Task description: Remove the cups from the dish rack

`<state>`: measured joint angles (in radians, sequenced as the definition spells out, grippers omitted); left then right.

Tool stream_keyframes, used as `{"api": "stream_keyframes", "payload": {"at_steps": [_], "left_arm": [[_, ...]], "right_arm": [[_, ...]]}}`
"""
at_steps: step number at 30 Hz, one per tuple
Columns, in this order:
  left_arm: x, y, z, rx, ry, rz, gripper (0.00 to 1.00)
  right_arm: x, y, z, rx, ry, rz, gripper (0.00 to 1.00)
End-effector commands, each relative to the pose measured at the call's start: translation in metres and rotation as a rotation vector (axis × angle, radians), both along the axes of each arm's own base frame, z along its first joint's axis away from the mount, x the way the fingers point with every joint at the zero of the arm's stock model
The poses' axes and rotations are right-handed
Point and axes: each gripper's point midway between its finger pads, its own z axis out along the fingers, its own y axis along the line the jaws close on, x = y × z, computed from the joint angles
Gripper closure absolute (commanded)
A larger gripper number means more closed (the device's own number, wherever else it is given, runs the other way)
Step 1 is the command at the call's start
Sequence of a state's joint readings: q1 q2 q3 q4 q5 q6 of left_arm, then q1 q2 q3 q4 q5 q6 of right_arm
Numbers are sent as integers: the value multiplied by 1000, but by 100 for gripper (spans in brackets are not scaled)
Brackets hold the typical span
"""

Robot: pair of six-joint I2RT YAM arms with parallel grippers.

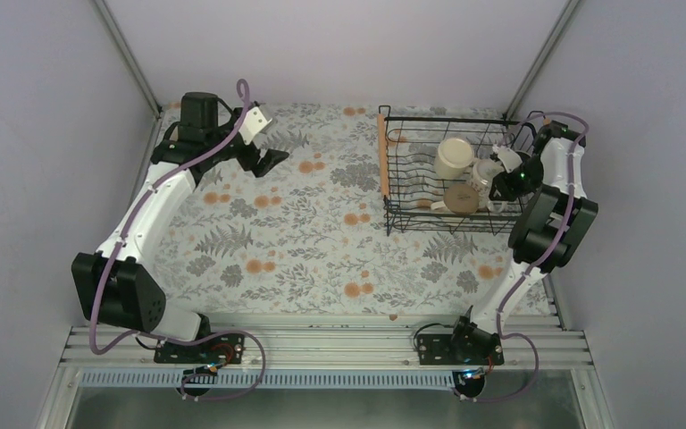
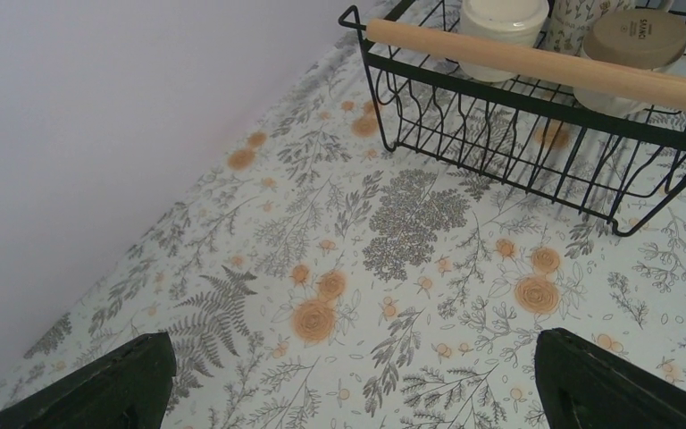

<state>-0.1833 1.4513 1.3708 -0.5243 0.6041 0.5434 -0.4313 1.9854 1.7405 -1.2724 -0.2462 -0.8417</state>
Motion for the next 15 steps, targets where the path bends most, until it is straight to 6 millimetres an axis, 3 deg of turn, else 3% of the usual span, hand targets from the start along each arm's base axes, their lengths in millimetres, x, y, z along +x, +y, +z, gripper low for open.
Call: {"api": "stream_keyframes", "payload": {"at_steps": [1, 10, 15], "left_arm": [[-8, -4, 11, -13, -46, -39, 0], [-10, -7, 13, -40, -31, -51, 0], [-13, -11, 21, -70, -27, -62, 0]], "right_arm": [[11, 2, 8, 8, -52, 2, 68], [5, 3, 26, -16, -88, 23, 90], [13, 9, 60, -10, -184, 43, 96]]}}
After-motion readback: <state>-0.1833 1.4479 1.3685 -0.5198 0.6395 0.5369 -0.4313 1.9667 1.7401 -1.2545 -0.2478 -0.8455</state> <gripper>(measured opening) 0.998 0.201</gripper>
